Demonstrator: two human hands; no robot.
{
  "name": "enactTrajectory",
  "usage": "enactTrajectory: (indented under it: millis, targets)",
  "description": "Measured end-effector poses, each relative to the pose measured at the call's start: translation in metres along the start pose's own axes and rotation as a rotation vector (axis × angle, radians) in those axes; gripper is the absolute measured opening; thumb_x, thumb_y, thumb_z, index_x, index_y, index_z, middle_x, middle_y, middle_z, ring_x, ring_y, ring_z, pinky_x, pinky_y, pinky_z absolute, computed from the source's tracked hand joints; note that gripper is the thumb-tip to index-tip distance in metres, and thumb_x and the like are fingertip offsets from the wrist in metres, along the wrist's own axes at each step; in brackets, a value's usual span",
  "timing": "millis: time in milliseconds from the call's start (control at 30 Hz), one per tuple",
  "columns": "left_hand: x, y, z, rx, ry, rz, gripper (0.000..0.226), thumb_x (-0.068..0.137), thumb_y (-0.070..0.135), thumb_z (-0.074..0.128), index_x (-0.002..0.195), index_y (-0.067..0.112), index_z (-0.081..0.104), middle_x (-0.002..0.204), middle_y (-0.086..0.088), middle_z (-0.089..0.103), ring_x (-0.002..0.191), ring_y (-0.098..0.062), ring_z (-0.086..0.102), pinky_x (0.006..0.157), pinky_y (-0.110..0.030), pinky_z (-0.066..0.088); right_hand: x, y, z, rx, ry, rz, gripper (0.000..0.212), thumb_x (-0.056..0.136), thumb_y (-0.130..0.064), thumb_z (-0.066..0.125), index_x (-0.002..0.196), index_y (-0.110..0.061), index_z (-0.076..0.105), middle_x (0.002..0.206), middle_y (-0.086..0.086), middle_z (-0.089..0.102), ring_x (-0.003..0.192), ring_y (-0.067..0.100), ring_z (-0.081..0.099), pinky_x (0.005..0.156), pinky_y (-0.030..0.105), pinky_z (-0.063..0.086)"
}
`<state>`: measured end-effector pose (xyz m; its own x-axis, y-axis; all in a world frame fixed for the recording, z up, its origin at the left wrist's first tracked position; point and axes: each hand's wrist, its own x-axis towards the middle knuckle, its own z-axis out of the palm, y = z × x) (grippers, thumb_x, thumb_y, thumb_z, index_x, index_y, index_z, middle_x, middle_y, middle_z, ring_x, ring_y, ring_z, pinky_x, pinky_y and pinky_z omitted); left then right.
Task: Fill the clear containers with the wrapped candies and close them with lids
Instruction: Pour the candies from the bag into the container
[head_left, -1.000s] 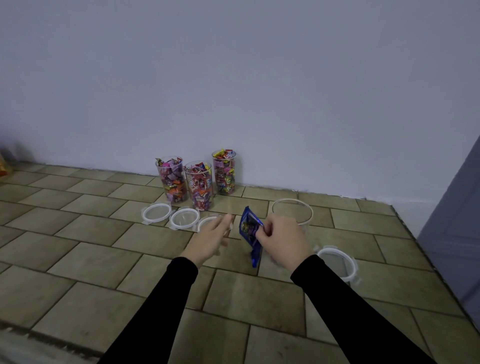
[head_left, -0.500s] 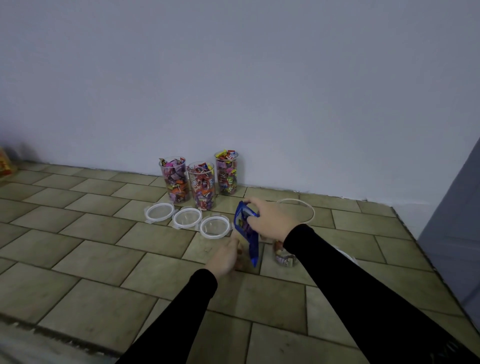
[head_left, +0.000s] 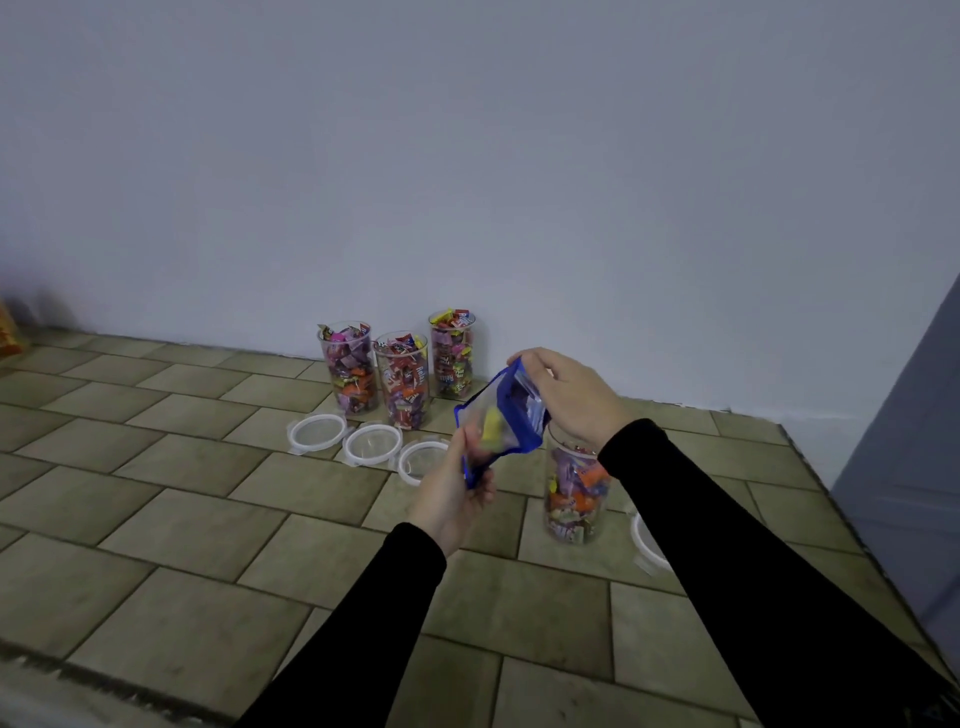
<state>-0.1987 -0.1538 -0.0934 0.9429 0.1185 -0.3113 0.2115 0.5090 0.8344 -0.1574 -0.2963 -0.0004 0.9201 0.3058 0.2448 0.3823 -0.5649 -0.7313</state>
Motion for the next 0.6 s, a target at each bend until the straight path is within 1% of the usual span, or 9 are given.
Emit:
enactTrajectory:
  millis: [67,100,167,233,300,367,467,533,600]
  targets:
    - [-0.001,0.0,0.005,-0.03,0.007,0.028,0.039,0.099,0.043,0.046,0.093,0.008,0.062,0.069,-0.003,0.058,0.06,-0.013,0.047,0.057,-0.024,0.039,0.001,0.002,-0.007,0.019,-0.018,0.011,0.043,0.1,-0.048,0.03,0.121,-0.023,0.059,0.12,-0.003,0.062,0.109,0.017,0.055,0.088,0.026,0.039]
    - [-0.001,0.001,0.007,-0.036,0.002,0.044,0.037,0.099,0.041,0.047,0.092,0.008,0.062,0.067,-0.001,0.061,0.059,-0.013,0.047,0.057,-0.023,0.04,0.001,0.003,-0.011,0.034,-0.03,0.021,0.044,0.099,-0.052,0.032,0.121,-0.024,0.059,0.118,-0.004,0.062,0.107,0.016,0.056,0.087,0.026,0.04]
    - [0.002,0.003,0.01,-0.028,-0.015,0.067,0.036,0.1,0.039,0.046,0.094,0.008,0.063,0.062,0.002,0.066,0.059,-0.012,0.047,0.056,-0.021,0.041,0.003,0.003,-0.019,0.041,-0.031,0.026,0.039,0.098,-0.052,0.038,0.119,-0.026,0.058,0.108,-0.007,0.062,0.095,0.014,0.057,0.075,0.022,0.04]
    - [0.003,0.009,0.012,-0.036,-0.035,0.078,0.035,0.101,0.035,0.045,0.095,0.006,0.063,0.061,0.003,0.068,0.06,-0.012,0.047,0.054,-0.019,0.043,0.005,0.004,-0.026,0.067,-0.004,0.031,0.033,0.099,-0.046,0.041,0.118,-0.025,0.058,0.096,-0.008,0.061,0.075,0.005,0.056,0.06,0.014,0.036]
    - [0.006,0.015,0.014,-0.057,-0.023,0.084,0.03,0.101,0.031,0.047,0.098,0.006,0.063,0.066,0.0,0.07,0.063,-0.012,0.051,0.05,-0.016,0.047,0.007,0.008,-0.03,0.126,0.005,0.046,0.028,0.1,-0.04,0.043,0.118,-0.024,0.057,0.084,-0.011,0.059,0.054,-0.005,0.053,0.048,0.008,0.034]
    - [0.009,0.02,0.017,-0.07,0.004,0.105,0.025,0.099,0.028,0.051,0.097,0.007,0.064,0.071,-0.001,0.07,0.062,-0.009,0.059,0.05,-0.015,0.05,0.007,0.014,-0.033,0.203,0.002,0.051,0.026,0.101,-0.036,0.043,0.118,-0.022,0.056,0.08,-0.009,0.058,0.043,-0.007,0.05,0.041,0.007,0.032]
    - [0.012,0.028,0.024,-0.075,0.014,0.138,0.02,0.099,0.026,0.052,0.094,0.011,0.065,0.07,0.001,0.072,0.061,-0.005,0.066,0.054,-0.015,0.053,0.004,0.02,-0.035,0.28,0.02,0.034,0.025,0.102,-0.031,0.041,0.12,-0.021,0.055,0.083,-0.002,0.059,0.043,-0.007,0.049,0.041,0.007,0.032]
    - [0.015,0.033,0.027,-0.093,0.025,0.152,0.02,0.098,0.024,0.054,0.097,0.008,0.065,0.081,-0.005,0.072,0.071,-0.011,0.067,0.057,-0.016,0.055,0.003,0.024,-0.035,0.31,0.046,0.022,0.024,0.103,-0.029,0.039,0.12,-0.02,0.054,0.082,-0.002,0.059,0.045,-0.007,0.05,0.041,0.007,0.033]
    - [0.018,0.038,0.03,-0.093,0.035,0.174,0.022,0.097,0.023,0.057,0.101,0.004,0.065,0.092,-0.011,0.068,0.077,-0.015,0.065,0.056,-0.017,0.055,0.004,0.029,-0.032,0.347,0.081,0.004,0.022,0.103,-0.028,0.039,0.118,-0.022,0.054,0.087,-0.001,0.061,0.059,-0.004,0.056,0.051,0.01,0.038]
